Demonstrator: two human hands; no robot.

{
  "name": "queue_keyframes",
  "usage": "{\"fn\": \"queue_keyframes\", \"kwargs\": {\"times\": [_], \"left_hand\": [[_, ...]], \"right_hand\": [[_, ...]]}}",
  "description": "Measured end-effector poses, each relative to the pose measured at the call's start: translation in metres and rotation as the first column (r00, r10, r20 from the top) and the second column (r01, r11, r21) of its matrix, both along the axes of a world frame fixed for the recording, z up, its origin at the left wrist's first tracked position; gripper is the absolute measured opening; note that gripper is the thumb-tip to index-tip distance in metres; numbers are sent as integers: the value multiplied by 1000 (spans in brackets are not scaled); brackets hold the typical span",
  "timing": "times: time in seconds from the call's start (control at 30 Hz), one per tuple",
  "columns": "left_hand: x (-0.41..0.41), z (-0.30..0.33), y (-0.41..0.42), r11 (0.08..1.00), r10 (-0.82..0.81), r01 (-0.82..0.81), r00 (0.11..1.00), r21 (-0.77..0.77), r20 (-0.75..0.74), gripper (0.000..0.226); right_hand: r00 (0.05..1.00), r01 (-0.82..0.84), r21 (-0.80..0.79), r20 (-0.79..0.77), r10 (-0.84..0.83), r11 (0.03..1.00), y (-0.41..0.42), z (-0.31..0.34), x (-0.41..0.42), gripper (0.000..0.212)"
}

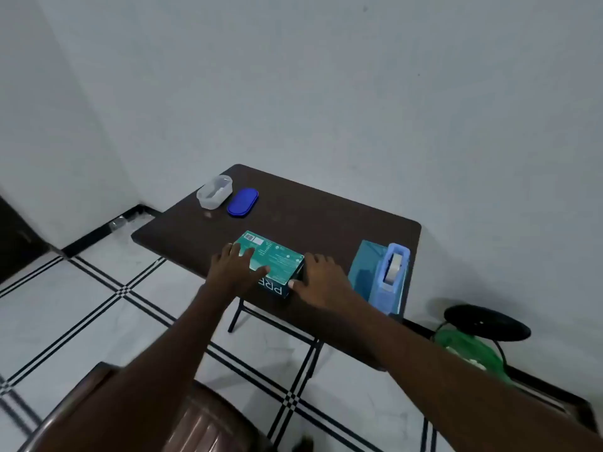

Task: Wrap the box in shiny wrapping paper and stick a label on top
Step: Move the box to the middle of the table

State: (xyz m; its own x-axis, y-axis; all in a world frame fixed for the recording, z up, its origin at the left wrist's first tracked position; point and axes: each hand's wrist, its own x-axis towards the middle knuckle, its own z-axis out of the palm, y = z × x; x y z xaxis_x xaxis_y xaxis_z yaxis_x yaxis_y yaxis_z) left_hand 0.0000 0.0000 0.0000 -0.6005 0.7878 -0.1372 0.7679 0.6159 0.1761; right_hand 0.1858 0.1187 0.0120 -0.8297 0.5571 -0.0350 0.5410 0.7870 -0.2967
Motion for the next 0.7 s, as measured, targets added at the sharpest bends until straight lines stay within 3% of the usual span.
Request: {"fn": "queue_keyframes", "kwargs": {"times": [0.2,0.4,0.7], "left_hand": [[-66,-55,51,995,7,-1,998,-98,64,79],[-118,-103,83,978,-76,85,996,-193,53,88],[-160,-118,161,985,-139,138,990,-105,2,88]], "right_hand": [[997,-41,-12,67,41,999,36,-53,-74,82],[983,-95,29,160,89,995,51,-110,-123,102],[987,11,54,157,-19,998,136,-134,-161,93]]}}
